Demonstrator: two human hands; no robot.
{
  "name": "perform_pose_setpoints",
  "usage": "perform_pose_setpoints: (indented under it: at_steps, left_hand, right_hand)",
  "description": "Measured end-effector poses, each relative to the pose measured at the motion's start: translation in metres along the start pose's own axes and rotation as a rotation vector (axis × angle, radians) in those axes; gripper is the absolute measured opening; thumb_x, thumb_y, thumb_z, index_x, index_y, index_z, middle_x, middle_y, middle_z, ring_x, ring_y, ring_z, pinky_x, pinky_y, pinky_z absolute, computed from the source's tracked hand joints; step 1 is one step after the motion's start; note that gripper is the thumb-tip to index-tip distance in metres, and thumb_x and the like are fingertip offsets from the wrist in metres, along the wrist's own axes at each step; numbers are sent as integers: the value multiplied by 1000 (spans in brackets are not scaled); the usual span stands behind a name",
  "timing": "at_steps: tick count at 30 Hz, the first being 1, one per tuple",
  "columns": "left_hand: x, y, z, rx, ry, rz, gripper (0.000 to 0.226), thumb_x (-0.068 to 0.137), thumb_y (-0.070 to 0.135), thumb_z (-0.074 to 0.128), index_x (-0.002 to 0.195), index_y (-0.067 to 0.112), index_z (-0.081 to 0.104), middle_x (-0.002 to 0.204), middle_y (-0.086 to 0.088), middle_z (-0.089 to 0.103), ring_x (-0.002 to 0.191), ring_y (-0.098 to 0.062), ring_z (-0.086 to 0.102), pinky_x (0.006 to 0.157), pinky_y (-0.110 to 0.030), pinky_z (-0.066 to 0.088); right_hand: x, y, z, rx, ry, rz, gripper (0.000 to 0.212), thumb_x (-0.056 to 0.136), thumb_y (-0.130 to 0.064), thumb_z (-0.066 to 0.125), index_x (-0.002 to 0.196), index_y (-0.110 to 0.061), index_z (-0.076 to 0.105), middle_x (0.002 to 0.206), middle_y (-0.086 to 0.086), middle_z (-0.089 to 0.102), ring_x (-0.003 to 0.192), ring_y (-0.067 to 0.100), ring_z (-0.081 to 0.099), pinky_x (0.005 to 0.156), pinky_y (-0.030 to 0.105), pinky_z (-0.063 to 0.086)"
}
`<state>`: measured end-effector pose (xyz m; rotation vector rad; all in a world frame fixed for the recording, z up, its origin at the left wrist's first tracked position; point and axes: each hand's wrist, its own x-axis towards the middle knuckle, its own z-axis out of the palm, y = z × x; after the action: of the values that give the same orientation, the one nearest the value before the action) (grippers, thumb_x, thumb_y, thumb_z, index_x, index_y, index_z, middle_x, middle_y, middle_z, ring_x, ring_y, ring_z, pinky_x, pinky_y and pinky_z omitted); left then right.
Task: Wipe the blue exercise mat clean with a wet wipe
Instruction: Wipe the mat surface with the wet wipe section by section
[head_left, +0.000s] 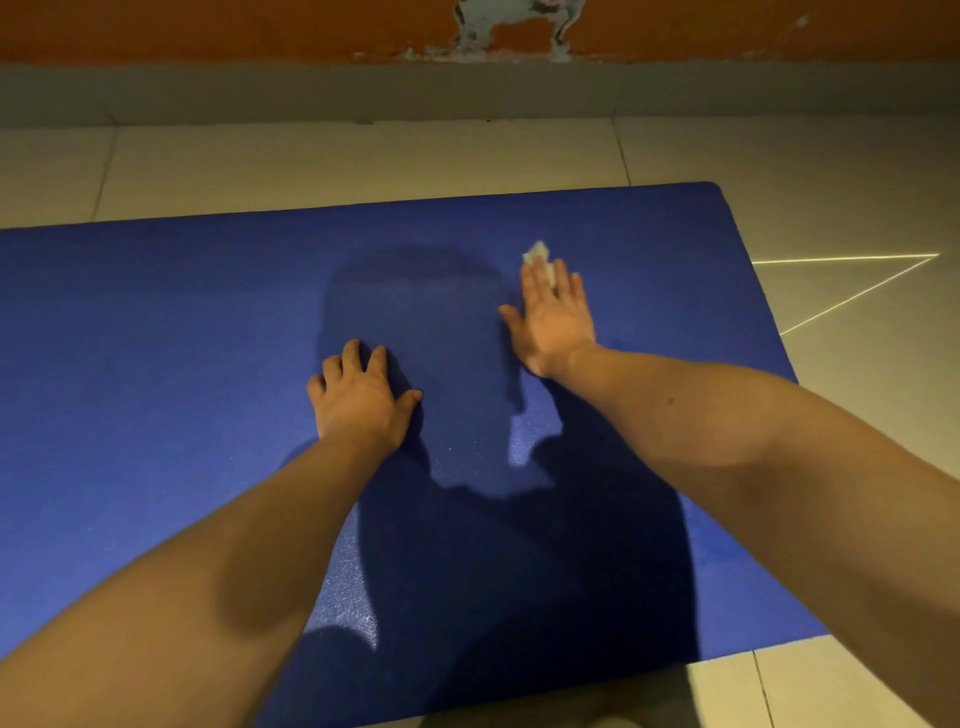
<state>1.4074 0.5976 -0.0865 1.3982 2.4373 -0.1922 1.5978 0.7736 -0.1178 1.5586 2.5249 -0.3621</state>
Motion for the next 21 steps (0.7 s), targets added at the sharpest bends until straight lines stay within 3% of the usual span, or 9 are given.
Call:
perform_pose_setpoints:
  at_steps: [4,7,10,13,16,21]
  left_hand:
    - [-9,1,0,0,-14,12,76,94,63,50,155,23,28,162,-7,18,144,-34,23,117,-50,23]
    - [-16,3,1,1,-31,24,75,94,62,52,154,23,29,161,-7,20,144,-33,24,117,-49,24]
    - [-23,8,1,-8,-52,35,74,94,61,53,154,24,31,161,-7,21,143,-33,24,117,-49,24]
    - [-32,16,2,-20,-59,42,75,93,60,54,154,24,30,161,-7,19,143,-33,24,117,-48,23]
    - [-43,21,4,-19,-72,56,78,92,62,55,155,24,27,162,-6,17,144,-33,22,117,-48,23]
    - [-54,21,8,15,-90,54,80,92,62,55,156,25,23,163,-6,13,145,-33,20,116,-49,24]
  right_hand:
    - [2,15,-5,-120,-30,191,77,106,-54,9,161,-2,-6,169,15,-11,156,32,-16,126,48,-9]
    - [-3,-13,-2,26,-16,237,78,107,-52,14,159,4,-2,169,19,-10,155,32,-19,126,46,-8]
    - [-21,-47,5,120,58,147,80,107,-50,27,159,6,4,169,19,-4,155,32,-17,128,45,-1]
    - [-47,-69,20,55,13,-45,77,108,-50,26,160,3,3,170,17,-4,157,31,-13,128,45,0]
    - [-49,-46,18,-43,2,-198,73,109,-48,22,161,-1,3,171,14,-3,157,28,-8,128,42,-1]
    - [-42,11,-7,-10,-86,-19,74,108,-51,21,162,-8,-4,171,8,-11,157,24,-14,127,40,-7]
